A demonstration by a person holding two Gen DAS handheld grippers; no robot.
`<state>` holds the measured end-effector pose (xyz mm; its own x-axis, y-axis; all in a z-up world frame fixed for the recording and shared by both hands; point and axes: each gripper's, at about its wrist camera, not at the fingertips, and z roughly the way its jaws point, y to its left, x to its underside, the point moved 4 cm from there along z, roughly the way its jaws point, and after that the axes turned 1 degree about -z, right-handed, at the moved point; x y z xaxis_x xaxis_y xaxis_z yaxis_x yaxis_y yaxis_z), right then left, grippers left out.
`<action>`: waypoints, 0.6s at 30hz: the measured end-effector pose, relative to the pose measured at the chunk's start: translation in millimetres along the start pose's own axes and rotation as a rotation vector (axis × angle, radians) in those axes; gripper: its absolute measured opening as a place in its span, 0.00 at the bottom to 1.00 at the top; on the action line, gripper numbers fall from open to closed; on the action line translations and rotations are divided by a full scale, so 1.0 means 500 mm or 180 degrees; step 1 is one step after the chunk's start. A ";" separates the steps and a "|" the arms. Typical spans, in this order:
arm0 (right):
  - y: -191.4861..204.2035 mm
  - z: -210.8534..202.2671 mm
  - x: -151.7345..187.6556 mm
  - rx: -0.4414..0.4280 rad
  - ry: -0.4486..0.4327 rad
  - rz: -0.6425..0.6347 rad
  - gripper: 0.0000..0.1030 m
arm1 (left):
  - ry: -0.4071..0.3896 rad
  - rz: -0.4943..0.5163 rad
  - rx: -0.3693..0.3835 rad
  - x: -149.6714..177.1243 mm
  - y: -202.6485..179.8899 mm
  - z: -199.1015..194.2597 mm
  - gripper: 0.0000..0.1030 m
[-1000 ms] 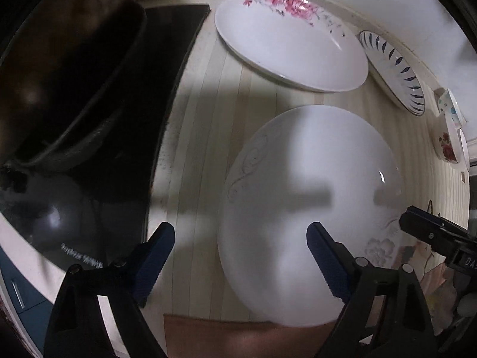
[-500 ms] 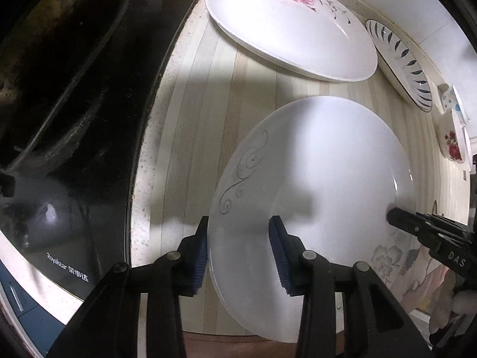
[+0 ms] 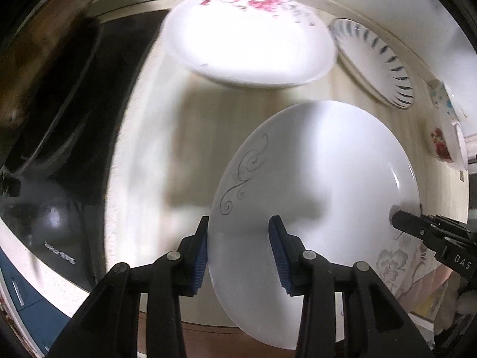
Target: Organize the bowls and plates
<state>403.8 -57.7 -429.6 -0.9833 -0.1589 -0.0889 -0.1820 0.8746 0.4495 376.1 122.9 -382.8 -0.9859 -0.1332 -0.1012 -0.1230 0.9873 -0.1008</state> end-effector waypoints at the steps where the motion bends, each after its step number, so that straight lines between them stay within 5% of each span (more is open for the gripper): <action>1: -0.009 -0.010 0.002 0.0010 -0.0003 0.0009 0.16 | -0.0007 0.0032 0.0012 -0.001 -0.017 -0.002 0.35; 18: -0.195 -0.097 0.074 0.0096 -0.0043 0.0320 0.16 | 0.0078 0.0438 0.0039 0.024 -0.182 0.063 0.35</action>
<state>384.9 -171.0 -433.8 -0.9964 -0.0635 -0.0567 -0.0818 0.8992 0.4298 379.1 28.5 -406.0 -0.9959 0.0058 -0.0908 0.0149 0.9949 -0.0996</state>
